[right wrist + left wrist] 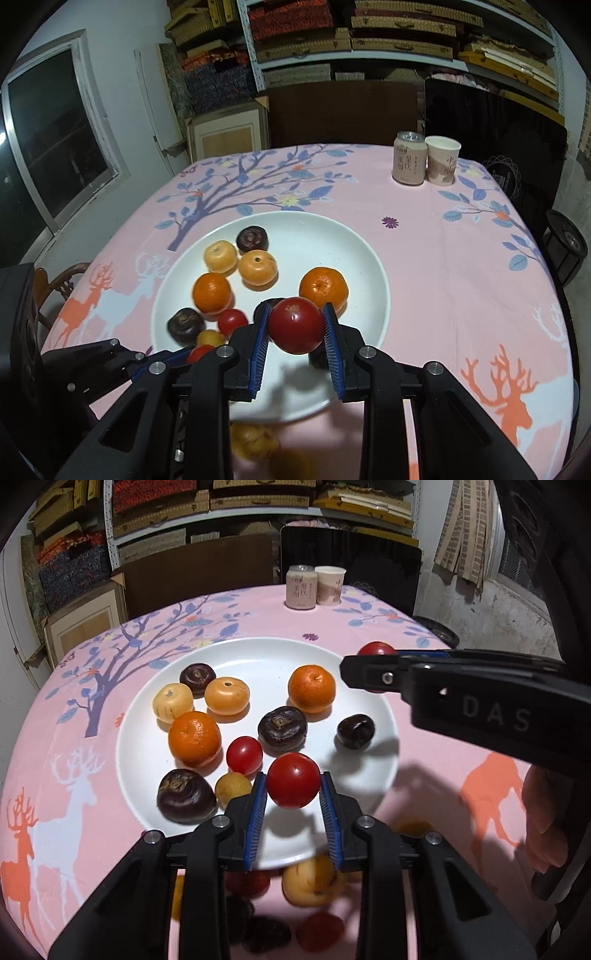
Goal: Organize fruits
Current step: 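Carry both tomatoes over the white plate and release them, then grasp a round yellow-green fruit with the right gripper while the left grasps a small yellow fruit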
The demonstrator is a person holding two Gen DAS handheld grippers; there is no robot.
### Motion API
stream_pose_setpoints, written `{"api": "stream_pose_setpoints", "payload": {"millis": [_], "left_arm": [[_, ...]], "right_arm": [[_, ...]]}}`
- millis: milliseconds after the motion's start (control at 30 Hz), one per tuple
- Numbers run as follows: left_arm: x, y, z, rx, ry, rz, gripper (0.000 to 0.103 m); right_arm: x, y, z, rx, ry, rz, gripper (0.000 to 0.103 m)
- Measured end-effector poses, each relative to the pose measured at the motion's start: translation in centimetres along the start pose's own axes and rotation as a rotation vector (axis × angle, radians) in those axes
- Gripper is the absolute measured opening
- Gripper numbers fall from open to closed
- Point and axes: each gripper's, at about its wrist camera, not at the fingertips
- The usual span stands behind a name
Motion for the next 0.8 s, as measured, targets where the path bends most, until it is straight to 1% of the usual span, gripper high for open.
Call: {"api": "stream_pose_setpoints", "payload": {"millis": [167, 200, 233, 267, 300, 333, 467, 533, 667, 733, 800], "left_arm": [[0.2, -2.0, 0.5, 0.025, -0.005, 0.000, 0.029], [0.2, -2.1, 0.4, 0.022, -0.007, 0.004, 0.030], [0.2, -2.0, 0.4, 0.018, -0.008, 0.002, 0.039], [0.2, -1.8, 0.3, 0.010, -0.007, 0.003, 0.045], [0.2, -1.4, 0.3, -0.003, -0.007, 0.012, 0.053], [0.2, -1.0, 0.2, -0.020, -0.009, 0.021, 0.056], [0.6, 1.2, -0.4, -0.051, 0.000, 0.021, 0.059], [1.0, 2.6, -1.3, -0.064, 0.007, 0.029, 0.064], [1.8, 4.9, -4.1, -0.067, 0.023, 0.035, 0.068], [2.3, 5.8, -5.9, -0.062, 0.030, 0.045, 0.071], [2.6, 6.3, -7.7, -0.047, 0.029, 0.053, 0.071]], "right_arm": [[-0.5, -2.6, 0.3, 0.039, -0.011, 0.011, 0.030], [-0.5, -2.7, 0.3, 0.039, -0.009, 0.017, 0.032], [-0.5, -2.6, 0.2, 0.032, -0.011, 0.022, 0.044], [-0.5, -2.4, 0.1, 0.020, -0.015, 0.021, 0.048], [-0.6, -2.2, 0.1, 0.014, -0.020, 0.024, 0.048], [-0.7, -2.0, 0.1, 0.012, -0.024, 0.030, 0.048], [-0.9, -0.4, -0.6, -0.008, -0.038, 0.034, 0.048], [-1.1, 0.8, -1.4, -0.020, -0.050, 0.030, 0.048], [-0.9, 3.2, -4.3, -0.033, -0.063, 0.030, 0.048], [-0.4, 4.1, -6.4, -0.029, -0.057, 0.021, 0.048], [0.1, 4.8, -8.3, -0.028, -0.056, 0.014, 0.048]]}}
Point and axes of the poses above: each gripper's, at about its wrist camera, not at the fingertips, and y roughly against the way its jaws point, x to its left, z to its top, and after that the axes turned 5 degrees about x, right-handed
